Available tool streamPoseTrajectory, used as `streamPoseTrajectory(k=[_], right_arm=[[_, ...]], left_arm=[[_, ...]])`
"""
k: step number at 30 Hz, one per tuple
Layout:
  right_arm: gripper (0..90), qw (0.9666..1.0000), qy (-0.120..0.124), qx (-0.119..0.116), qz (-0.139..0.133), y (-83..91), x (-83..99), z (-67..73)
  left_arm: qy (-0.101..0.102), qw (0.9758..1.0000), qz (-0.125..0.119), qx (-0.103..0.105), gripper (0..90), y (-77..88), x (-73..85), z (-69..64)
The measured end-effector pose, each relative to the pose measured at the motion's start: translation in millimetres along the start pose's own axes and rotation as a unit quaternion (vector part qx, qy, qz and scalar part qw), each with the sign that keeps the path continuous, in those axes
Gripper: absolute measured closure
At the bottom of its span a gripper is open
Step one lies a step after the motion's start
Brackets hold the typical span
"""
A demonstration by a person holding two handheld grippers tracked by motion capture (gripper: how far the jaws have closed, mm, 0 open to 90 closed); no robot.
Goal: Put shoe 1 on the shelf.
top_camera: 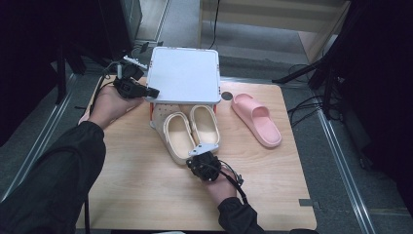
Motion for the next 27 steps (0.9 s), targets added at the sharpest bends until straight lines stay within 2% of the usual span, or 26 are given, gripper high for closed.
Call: streamPoseTrajectory(k=[5, 8, 11, 14, 18, 19, 20, 22, 26, 27], right_arm=[[90.0, 1.0000, 0.005, 0.000, -0.007, -6.0, -7.9, 6.6], [90.0, 0.9999, 0.007, -0.003, -0.014, -13.7, -19.0, 11.5], [90.0, 0.9998, 0.007, 0.004, -0.018, -16.5, -25.1, 12.3], [90.0, 0.9993, 0.000, 0.008, -0.037, -21.7, -41.1, 8.4], [90.0, 0.9992, -0.003, 0.023, -0.033, -32.6, -52.0, 0.2], [90.0, 0.9992, -0.003, 0.023, -0.033, -32.6, -52.0, 0.2], [90.0, 0.9990, -0.014, 0.020, -0.037, -38.3, -57.0, -4.7], [90.0, 0.9988, -0.023, 0.008, -0.043, -40.4, -62.1, -5.6], [90.0, 0.9988, -0.013, 0.024, -0.040, -45.5, -66.4, -7.9], [90.0, 0.9988, -0.016, 0.021, -0.041, -48.5, -68.0, -9.2]], left_arm=[[0.006, 1.0000, -0.001, 0.002, 89.5, -0.2, -0.2, 0.1], [0.008, 1.0000, 0.000, 0.003, 89.5, -0.2, -0.2, 0.2], [0.007, 1.0000, 0.000, 0.003, 89.5, -0.1, 0.0, 0.4], [0.008, 1.0000, -0.003, 0.001, 89.5, -0.1, 0.0, 0.3], [0.009, 1.0000, -0.001, 0.000, 89.5, 0.0, 0.0, 0.3], [0.010, 0.9999, -0.001, 0.001, 89.5, -0.1, 0.0, 0.3], [0.014, 0.9999, -0.001, 0.003, 89.4, -0.1, -0.2, 0.5], [0.017, 0.9998, -0.001, 0.005, 89.4, 0.2, 0.1, 1.3], [0.023, 0.9997, -0.002, 0.012, 89.4, 0.2, 0.2, 1.5], [0.025, 0.9996, -0.003, 0.012, 89.4, 0.0, -0.1, 1.3]])
Point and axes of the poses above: each handheld gripper's, and its own axes: y roughly backward along the jaws, x roughly out of its underside, z roughly to its left, the point moved 10 cm from there along -y, roughly forward along the jaws, and after that the axes turned 1 degree about -y, right-handed, at the moved point
